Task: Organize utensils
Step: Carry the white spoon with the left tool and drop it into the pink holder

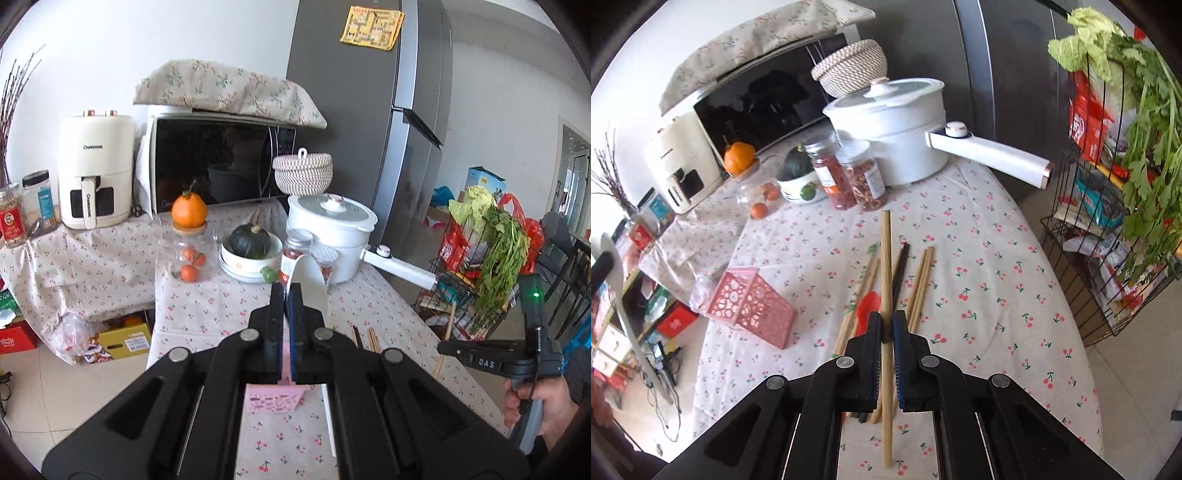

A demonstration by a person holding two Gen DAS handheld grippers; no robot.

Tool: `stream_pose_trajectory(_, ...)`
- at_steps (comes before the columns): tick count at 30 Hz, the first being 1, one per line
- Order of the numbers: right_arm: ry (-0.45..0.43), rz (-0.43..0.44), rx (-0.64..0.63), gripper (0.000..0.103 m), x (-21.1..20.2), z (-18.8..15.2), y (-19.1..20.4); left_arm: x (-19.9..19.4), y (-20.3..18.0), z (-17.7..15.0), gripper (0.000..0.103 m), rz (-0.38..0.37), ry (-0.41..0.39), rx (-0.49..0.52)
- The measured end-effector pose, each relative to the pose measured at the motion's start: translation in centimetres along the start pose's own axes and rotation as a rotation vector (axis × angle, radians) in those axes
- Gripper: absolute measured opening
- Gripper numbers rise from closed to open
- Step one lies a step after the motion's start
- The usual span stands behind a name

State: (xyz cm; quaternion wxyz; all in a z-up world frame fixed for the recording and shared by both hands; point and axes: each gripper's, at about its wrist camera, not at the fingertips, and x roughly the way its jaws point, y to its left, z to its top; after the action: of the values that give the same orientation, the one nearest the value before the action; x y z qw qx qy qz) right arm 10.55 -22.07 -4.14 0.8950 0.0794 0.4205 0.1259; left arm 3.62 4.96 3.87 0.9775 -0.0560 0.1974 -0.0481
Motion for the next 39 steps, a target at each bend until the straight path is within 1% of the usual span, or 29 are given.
stream_pose_trajectory(4,-0.079,0.034,-0.026,0.006,-2.0,0.3,1.4,1.3,-0.1,0.0,0.003,0.067,-0.122,0.039)
stream_pose_trajectory(7,-0.113,0.047,-0.035,0.006,-2.5,0.6,2.0,3.0,-0.1,-0.6,0.003,0.117,-0.171,0.064)
stream_pose_trajectory(12,-0.118,0.068,-0.036,0.006,-2.3,0.9,2.4,5.3,-0.3,-1.9,0.003,0.180,-0.176,0.108)
stream_pose_trajectory(17,-0.123,0.083,-0.043,0.006,-1.9,1.0,2.7,6.7,0.0,-2.3,0.003,0.206,-0.162,0.108)
stream_pose_trajectory(20,-0.121,0.086,-0.045,0.006,-1.6,1.1,2.8,7.2,-0.1,-2.7,0.003,0.212,-0.157,0.118)
stream_pose_trajectory(23,-0.120,0.087,-0.040,0.006,-1.4,1.2,2.7,7.8,-0.2,-3.1,0.003,0.203,-0.124,0.128)
stream_pose_trajectory(24,-0.121,0.089,-0.037,0.006,-1.4,1.2,2.7,7.9,-0.2,-3.2,0.004,0.200,-0.112,0.127)
stream_pose_trajectory(25,-0.122,0.091,-0.036,0.006,-1.4,1.2,2.6,7.9,-0.1,-3.2,0.008,0.192,-0.097,0.122)
stream_pose_trajectory(26,-0.124,0.093,-0.036,0.006,-1.5,1.3,2.6,8.0,-0.1,-3.2,0.017,0.178,-0.076,0.112)
stream_pose_trajectory(27,-0.128,0.093,-0.036,0.006,-1.6,1.3,2.7,8.0,0.0,-3.1,0.032,0.169,-0.057,0.101)
stream_pose_trajectory(28,-0.133,0.094,-0.038,0.006,-1.7,1.3,2.8,7.8,0.1,-3.0,0.040,0.161,-0.043,0.087)
stream_pose_trajectory(29,-0.137,0.095,-0.043,0.006,-1.9,1.3,2.9,7.7,0.1,-3.0,0.054,0.155,-0.033,0.072)
stream_pose_trajectory(30,-0.141,0.095,-0.048,0.006,-2.0,1.3,3.0,7.5,0.2,-2.9,0.063,0.150,-0.018,0.056)
stream_pose_trajectory(32,-0.152,0.096,-0.058,0.006,-2.3,1.3,3.4,7.2,0.3,-2.8,0.071,0.139,0.025,0.028)
stream_pose_trajectory(33,-0.159,0.098,-0.062,0.006,-2.4,1.4,3.5,6.9,0.3,-2.7,0.077,0.138,0.046,0.016)
stream_pose_trajectory(35,-0.174,0.104,-0.069,0.006,-2.7,1.4,3.9,6.4,0.5,-2.8,0.085,0.147,0.092,-0.002)
stream_pose_trajectory(37,-0.195,0.113,-0.072,0.006,-3.1,1.5,4.3,5.7,0.7,-3.0,0.089,0.156,0.137,-0.015)
stream_pose_trajectory(39,-0.221,0.123,-0.074,0.006,-3.5,1.6,4.7,5.1,1.1,-3.2,0.095,0.166,0.190,-0.033)
